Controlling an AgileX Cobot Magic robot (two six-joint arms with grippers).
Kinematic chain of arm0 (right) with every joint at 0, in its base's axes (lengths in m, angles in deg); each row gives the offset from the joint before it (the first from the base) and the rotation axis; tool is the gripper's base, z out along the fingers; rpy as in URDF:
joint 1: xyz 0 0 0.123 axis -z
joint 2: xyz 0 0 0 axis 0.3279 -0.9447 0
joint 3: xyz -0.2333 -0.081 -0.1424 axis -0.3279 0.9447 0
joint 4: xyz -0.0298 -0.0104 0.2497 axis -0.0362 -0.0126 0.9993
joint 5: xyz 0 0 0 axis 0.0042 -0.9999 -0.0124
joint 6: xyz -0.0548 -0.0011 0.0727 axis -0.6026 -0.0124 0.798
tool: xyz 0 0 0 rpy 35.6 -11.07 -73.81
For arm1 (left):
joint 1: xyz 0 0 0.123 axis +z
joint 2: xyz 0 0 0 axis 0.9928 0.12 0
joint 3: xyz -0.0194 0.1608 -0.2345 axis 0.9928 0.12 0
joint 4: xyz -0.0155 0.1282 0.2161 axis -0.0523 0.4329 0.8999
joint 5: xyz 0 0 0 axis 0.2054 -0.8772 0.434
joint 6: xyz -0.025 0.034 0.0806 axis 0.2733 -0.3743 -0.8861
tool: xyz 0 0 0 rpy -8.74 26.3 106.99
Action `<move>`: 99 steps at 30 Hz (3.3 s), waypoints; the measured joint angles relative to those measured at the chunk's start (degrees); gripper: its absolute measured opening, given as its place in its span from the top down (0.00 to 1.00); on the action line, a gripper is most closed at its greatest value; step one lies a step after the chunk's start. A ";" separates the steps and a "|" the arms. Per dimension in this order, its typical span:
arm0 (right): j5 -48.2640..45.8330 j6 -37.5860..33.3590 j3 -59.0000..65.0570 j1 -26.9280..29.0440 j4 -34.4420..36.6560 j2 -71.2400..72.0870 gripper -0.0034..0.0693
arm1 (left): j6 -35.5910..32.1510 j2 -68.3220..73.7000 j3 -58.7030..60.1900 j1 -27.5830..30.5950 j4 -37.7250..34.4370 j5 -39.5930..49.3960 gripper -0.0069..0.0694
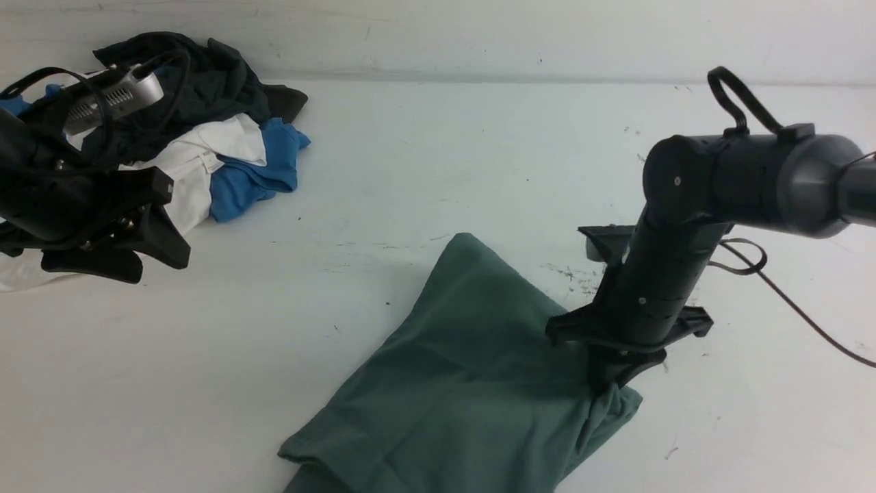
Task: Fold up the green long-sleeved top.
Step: Use the right arm to drag the right edge of the fabric to the left and folds it over the left edge
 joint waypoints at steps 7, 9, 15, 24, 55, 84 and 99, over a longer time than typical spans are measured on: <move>-3.20 7.18 2.15 9.57 -6.72 2.95 0.93 | 0.00 0.00 -2.89 0.00 0.00 0.84 0.40; -3.20 8.93 5.05 11.60 -7.66 5.60 0.93 | 0.00 0.34 -4.80 0.00 -0.06 2.11 0.40; -1.84 15.40 17.51 12.49 -7.60 12.20 0.93 | 0.00 3.07 -7.86 0.00 -2.22 4.93 0.46; 2.92 17.20 23.06 7.75 -3.63 15.04 0.89 | 0.00 4.85 -8.00 -3.91 -4.90 5.00 0.53; -5.86 4.75 23.08 7.40 -11.30 42.68 0.40 | 24.61 1.84 7.99 -51.46 1.25 -5.79 0.47; -5.28 4.15 23.08 7.40 -11.30 42.68 0.62 | 23.82 2.86 5.94 -54.71 8.14 -0.69 0.91; -5.28 4.13 23.08 7.40 -10.80 42.68 0.62 | 35.87 7.27 10.71 -54.14 27.51 4.03 0.81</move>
